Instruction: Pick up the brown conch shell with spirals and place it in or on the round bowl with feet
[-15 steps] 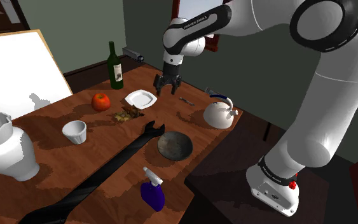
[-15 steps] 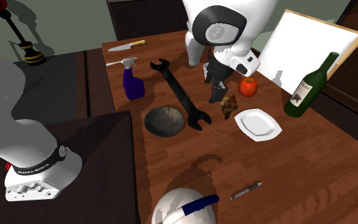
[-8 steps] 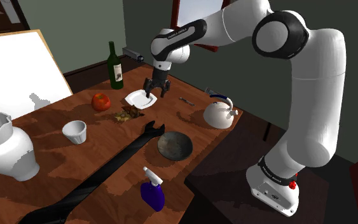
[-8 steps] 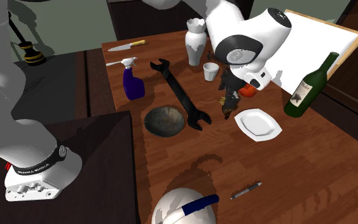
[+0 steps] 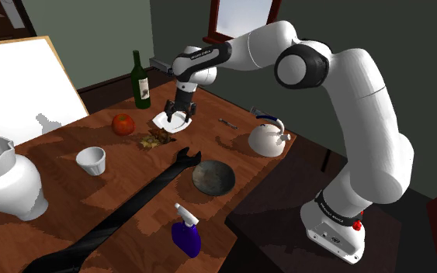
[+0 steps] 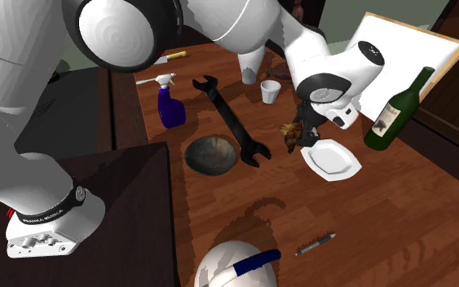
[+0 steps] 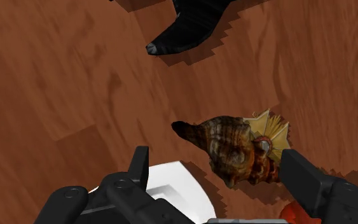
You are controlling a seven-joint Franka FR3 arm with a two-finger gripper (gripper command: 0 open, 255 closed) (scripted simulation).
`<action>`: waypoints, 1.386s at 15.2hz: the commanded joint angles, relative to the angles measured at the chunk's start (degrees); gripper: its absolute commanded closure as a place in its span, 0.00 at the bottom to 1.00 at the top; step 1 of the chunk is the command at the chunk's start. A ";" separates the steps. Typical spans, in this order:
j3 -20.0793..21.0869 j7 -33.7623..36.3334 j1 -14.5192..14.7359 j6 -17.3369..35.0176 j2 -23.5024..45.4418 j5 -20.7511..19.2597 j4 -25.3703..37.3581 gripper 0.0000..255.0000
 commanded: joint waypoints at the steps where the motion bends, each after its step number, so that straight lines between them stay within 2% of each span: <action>1: 0.10 0.02 0.22 0.81 1.25 0.10 0.54 0.00; 5: 0.33 -0.10 0.78 3.00 3.21 0.32 0.42 0.00; 13: 0.33 -0.10 0.78 2.99 3.20 0.32 0.42 0.00; 14: 0.33 -0.10 0.78 2.99 3.20 0.32 0.42 1.00; 21: 0.33 -0.10 0.78 2.99 3.20 0.32 0.43 1.00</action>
